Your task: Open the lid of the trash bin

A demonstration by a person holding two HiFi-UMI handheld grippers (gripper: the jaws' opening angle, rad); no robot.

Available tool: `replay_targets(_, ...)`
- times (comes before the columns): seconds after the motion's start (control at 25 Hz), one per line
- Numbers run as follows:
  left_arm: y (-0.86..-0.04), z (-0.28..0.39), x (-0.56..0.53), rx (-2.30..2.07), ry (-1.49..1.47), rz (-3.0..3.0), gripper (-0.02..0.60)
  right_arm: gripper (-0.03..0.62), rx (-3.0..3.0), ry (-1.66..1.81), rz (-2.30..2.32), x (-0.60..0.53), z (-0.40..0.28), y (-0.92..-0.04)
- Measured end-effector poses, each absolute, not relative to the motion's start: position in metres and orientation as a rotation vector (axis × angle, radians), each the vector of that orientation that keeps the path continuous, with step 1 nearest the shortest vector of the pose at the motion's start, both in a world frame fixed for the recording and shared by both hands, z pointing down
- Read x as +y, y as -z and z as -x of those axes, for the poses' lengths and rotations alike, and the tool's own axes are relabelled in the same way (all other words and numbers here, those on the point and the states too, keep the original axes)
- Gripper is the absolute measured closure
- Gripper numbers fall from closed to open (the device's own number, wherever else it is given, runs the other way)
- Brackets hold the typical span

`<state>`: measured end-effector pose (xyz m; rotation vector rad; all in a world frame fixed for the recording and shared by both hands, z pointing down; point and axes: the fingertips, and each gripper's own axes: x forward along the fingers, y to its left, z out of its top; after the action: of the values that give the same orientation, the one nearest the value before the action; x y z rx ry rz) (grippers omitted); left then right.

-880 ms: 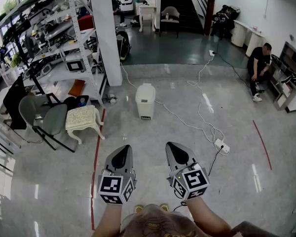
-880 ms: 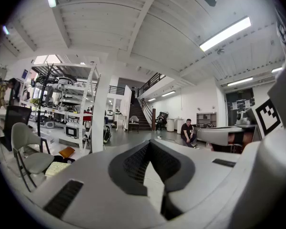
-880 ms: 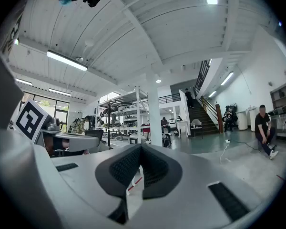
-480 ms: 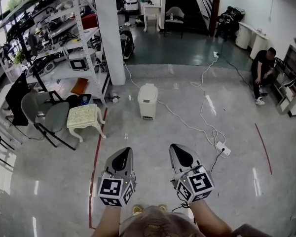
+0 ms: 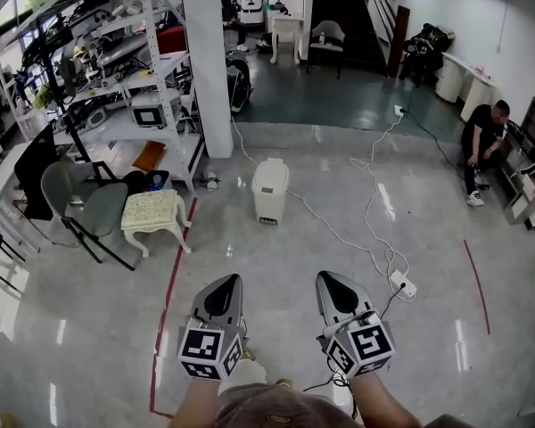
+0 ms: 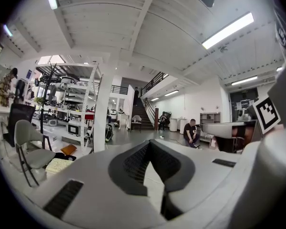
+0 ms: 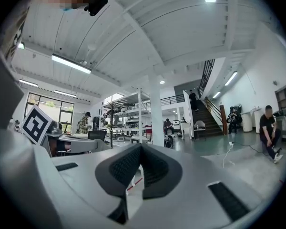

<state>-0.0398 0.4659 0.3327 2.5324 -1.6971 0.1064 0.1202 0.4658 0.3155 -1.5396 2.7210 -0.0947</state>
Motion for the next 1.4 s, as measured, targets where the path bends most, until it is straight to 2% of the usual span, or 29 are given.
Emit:
replay_targets(0.6, -0.345, 0.04, 0.393, -1.685, -0.123, -2.543, 0.588, 0.56, 2.666, 0.137, 1.589, 0.4, -0.133, -0.331)
replay_targets(1.4, -0.345, 0.07, 0.256, -1.635, -0.142, -2.561, 0.588, 0.56, 2.671, 0.182, 1.586, 0.274, -0.088, -0.338)
